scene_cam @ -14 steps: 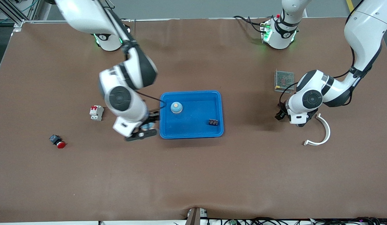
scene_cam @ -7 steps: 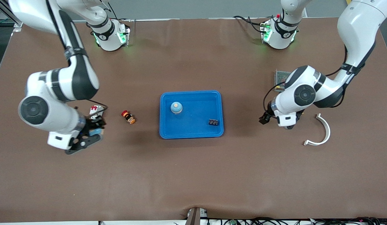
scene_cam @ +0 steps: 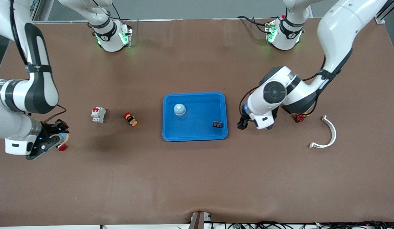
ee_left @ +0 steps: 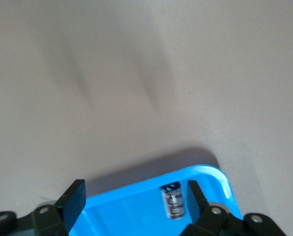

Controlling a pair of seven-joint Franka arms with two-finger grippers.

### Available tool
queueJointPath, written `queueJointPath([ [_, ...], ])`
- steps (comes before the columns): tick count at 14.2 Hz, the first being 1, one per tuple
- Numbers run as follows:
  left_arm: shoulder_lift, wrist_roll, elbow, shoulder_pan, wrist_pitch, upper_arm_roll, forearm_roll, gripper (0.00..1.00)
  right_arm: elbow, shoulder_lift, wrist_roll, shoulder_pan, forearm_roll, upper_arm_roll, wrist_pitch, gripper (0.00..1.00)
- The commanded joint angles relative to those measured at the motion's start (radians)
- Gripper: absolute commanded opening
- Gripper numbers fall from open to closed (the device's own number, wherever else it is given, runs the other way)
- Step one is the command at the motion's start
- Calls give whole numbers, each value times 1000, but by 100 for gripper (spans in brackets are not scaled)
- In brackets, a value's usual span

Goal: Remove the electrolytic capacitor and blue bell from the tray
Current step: 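Carry the bell toward the red button while the left gripper returns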

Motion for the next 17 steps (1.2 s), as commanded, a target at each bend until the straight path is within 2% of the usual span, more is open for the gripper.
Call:
queueJointPath([
  [1, 61, -87, 127, -225, -6, 170, -17, 87, -127, -36, -78, -63, -7, 25, 107, 32],
  [3, 88, -128, 159, -297, 39, 221, -23, 83, -207, -36, -127, -101, -4, 27, 202, 32],
  [6, 124, -160, 197, -354, 81, 247, -17, 76, -305, -35, -141, -129, -3, 28, 316, 32],
  [8, 144, -186, 220, -411, 110, 288, -18, 72, -373, -35, -141, -137, -3, 30, 397, 32],
  [11, 160, -220, 227, -492, 135, 379, -21, 68, -425, -27, -140, -140, -1, 31, 482, 32],
  [13, 168, -220, 227, -508, 135, 390, -21, 64, -463, -22, -140, -140, 20, 31, 540, 32],
  [15, 171, -220, 225, -508, 135, 390, -21, 57, -485, -21, -140, -138, 22, 31, 578, 32],
  [17, 170, -220, 225, -508, 135, 390, -21, 41, -485, -4, -140, -138, 22, 33, 594, 32],
])
